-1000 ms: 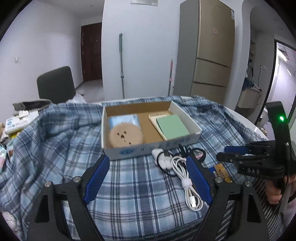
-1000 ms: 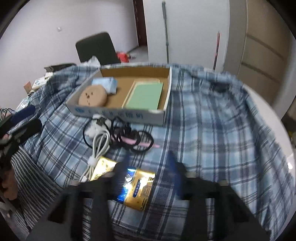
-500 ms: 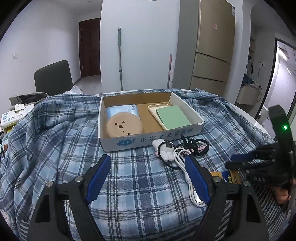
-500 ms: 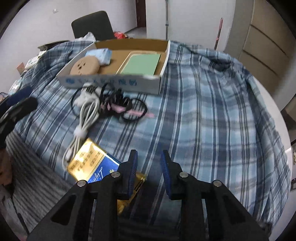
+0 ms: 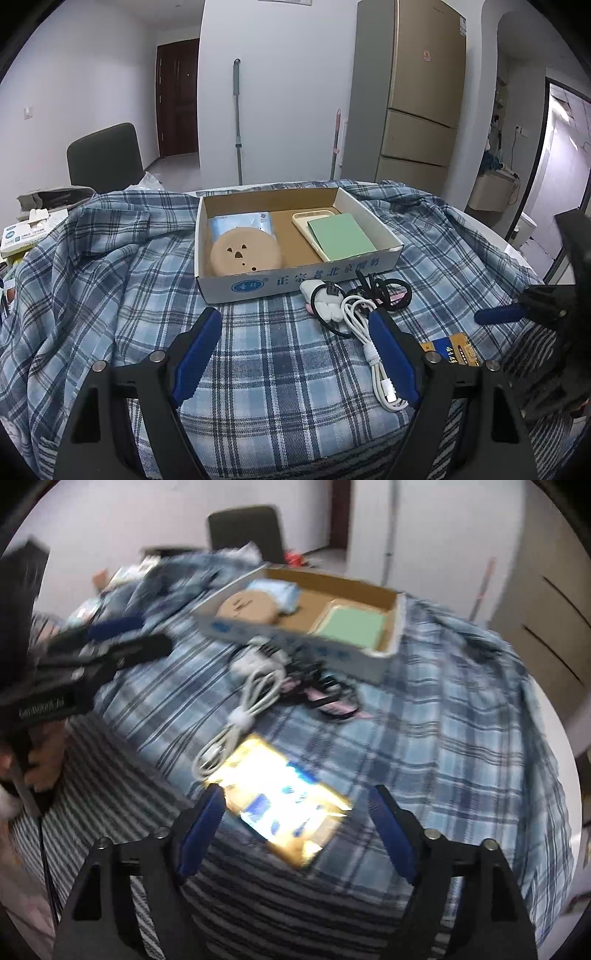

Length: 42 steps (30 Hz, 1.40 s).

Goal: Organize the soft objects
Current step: 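Move the open right gripper toward the gold card box beside the cables, then close the right gripper on the gold card box and lift it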

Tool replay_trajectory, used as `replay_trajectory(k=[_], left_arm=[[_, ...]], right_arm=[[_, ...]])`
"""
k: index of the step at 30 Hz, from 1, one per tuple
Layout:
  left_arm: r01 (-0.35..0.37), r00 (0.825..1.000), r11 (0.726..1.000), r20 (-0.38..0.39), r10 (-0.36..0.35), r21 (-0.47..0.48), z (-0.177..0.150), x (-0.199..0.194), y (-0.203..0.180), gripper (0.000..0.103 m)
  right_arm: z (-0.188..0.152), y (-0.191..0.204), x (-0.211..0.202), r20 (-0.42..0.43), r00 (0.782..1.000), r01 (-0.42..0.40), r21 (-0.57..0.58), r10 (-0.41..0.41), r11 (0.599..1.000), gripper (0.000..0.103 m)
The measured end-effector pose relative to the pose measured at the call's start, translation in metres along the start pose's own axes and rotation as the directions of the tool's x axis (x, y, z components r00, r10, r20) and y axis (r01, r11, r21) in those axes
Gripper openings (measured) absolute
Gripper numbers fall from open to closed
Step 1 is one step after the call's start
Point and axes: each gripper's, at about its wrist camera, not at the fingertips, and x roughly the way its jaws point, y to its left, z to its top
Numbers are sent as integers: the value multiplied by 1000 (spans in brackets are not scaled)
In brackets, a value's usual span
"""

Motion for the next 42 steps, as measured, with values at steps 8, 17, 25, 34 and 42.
replay_trajectory(k=[8, 17, 25, 34, 42], left_arm=[[-2, 1000, 1000, 17, 2, 16, -1, -3, -3, 84], [3, 1000, 1000, 6, -3, 17, -1, -1, -2, 84], [7, 1000, 1000, 0, -7, 15, -2, 0, -1, 84], [4, 1000, 999, -2, -4, 33, -3, 1, -4, 84], [11, 1000, 1000, -18, -11, 14, -2, 2, -2, 84]], right_arm=[[3, 21, 30, -100, 994, 40, -102, -50, 994, 84], [26, -4, 42, -83, 993, 82, -1, -82, 997, 82], [25, -16, 41, -71, 996, 54, 59, -50, 997, 70], [26, -10, 50, -93, 995, 39, 17, -37, 999, 53], [25, -13, 36, -21, 997, 75, 34, -74, 997, 50]])
